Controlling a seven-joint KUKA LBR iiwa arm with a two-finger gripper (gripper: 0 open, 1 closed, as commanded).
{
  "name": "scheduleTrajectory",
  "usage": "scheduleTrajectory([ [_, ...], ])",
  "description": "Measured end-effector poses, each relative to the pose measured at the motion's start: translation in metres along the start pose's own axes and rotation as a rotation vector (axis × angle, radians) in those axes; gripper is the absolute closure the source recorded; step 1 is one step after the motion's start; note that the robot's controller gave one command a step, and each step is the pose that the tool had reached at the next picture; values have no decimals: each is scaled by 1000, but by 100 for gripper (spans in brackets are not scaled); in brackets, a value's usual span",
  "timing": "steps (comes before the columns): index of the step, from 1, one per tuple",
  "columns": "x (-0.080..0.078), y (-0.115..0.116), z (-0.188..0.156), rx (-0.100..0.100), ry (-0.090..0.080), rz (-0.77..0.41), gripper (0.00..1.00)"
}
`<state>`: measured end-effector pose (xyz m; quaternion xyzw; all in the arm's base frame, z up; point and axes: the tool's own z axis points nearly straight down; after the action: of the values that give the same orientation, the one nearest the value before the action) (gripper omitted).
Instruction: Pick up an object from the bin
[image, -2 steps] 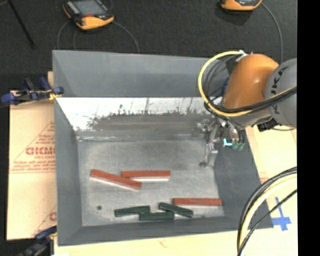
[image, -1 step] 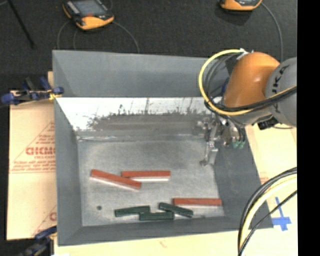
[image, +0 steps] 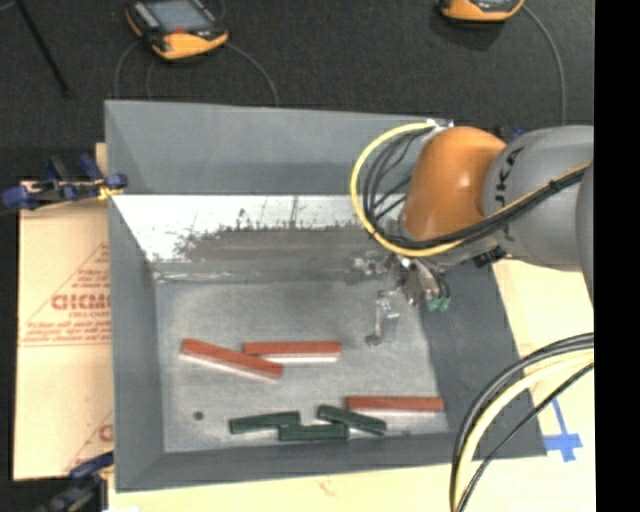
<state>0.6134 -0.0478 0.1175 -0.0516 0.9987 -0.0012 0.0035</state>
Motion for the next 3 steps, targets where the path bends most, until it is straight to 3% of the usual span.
scheduleTrajectory([
  [1,15,46,-18,-2,5,-90,0],
  [2,11,77,8,-2,3,-169,0],
  [3,19,104,44,-3,3,42,0],
])
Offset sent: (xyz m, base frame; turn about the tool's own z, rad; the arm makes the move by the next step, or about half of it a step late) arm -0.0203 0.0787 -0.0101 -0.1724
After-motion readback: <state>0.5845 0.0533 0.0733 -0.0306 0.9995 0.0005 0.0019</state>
